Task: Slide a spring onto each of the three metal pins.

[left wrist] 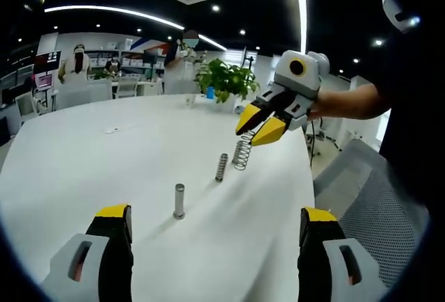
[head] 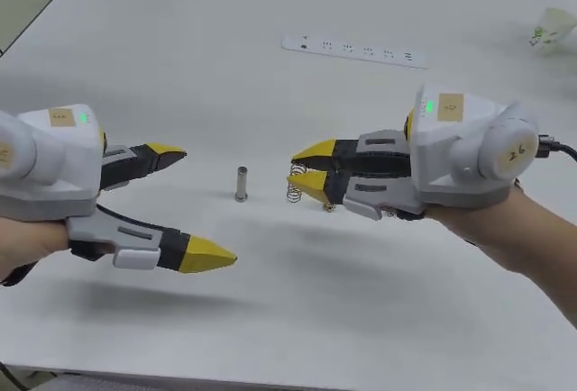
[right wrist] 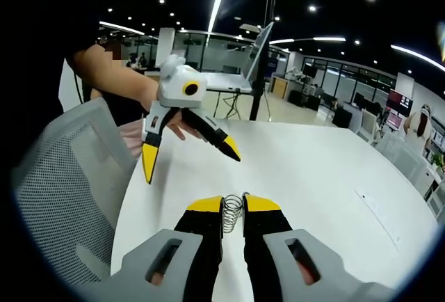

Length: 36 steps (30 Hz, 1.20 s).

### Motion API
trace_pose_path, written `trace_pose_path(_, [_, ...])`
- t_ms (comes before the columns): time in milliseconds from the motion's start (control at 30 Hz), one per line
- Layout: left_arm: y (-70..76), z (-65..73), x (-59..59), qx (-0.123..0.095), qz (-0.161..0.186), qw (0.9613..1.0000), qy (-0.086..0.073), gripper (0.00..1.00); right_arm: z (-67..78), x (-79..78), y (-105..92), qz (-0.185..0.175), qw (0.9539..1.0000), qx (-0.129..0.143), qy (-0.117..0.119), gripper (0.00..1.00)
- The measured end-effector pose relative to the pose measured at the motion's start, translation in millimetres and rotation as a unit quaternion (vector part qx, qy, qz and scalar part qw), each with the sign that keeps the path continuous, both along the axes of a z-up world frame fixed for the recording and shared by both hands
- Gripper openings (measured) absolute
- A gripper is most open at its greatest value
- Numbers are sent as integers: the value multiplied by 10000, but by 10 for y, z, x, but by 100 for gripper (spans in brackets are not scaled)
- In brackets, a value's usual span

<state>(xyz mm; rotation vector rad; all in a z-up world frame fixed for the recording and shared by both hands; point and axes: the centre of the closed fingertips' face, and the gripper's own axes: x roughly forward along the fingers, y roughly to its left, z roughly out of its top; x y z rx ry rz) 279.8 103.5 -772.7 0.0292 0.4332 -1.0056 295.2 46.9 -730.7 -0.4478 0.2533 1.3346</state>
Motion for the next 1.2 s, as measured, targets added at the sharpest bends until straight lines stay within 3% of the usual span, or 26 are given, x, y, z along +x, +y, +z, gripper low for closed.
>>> trace_pose_path(800, [47,-36,25,14,78,10000,19,98,36,262,380,-45,9998,172,10,7])
trace_pose_path(1200, [45,-41,30,4,75,10000,22,98,-38,373,523,-134,9997,177,123,7])
